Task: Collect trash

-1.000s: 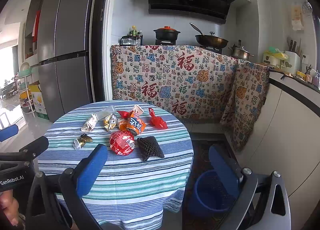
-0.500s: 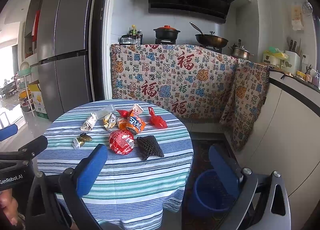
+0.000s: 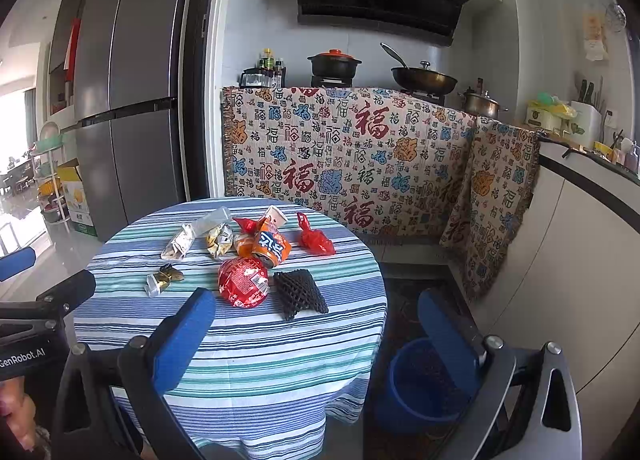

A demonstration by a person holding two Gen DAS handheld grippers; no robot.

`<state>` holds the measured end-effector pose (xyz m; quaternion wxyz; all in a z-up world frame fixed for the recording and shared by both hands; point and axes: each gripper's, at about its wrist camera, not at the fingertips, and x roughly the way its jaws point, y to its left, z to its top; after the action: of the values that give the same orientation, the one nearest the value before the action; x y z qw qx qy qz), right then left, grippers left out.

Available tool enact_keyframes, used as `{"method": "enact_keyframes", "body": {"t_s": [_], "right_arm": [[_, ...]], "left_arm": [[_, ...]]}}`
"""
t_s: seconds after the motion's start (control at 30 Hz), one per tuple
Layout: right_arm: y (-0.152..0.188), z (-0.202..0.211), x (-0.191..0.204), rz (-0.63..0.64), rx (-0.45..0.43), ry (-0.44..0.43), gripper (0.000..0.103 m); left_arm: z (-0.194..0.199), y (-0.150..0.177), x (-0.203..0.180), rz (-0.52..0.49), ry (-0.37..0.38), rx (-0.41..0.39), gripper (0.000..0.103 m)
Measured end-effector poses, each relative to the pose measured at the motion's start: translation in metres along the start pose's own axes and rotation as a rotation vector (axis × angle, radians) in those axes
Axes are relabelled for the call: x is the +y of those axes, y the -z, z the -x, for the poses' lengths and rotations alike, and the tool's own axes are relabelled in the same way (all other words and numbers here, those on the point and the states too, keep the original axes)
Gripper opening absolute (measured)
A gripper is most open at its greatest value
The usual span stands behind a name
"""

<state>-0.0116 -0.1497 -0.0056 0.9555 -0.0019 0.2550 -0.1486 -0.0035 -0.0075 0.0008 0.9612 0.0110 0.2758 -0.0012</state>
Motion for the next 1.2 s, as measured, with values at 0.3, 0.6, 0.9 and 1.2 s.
{"method": "enact_keyframes", "body": {"t_s": [0.3, 0.6, 0.9, 1.2], "right_arm": [[0.002, 0.0, 0.001, 0.002, 0.0, 0.001, 0.103], [0.002, -0.001, 0.001, 0.004, 0.005, -0.004, 0.103], [0.0, -0.006, -0.002, -0.007, 0.012, 0.001, 0.103], [0.003, -0.019, -0.001, -0.008, 0.035, -0.004, 0.103]], "left_arm": [[-0.008, 0.01, 0.006, 0.004, -0.002, 0.003, 0.103], [-0.017, 0.014, 0.015, 0.012, -0.01, 0.015, 0.103], [-0.032, 0.017, 0.048, 0.072, -0.024, 0.06, 0.103], [-0.053, 0.022, 0.056, 0.096, -0.007, 0.099, 0.103]]}}
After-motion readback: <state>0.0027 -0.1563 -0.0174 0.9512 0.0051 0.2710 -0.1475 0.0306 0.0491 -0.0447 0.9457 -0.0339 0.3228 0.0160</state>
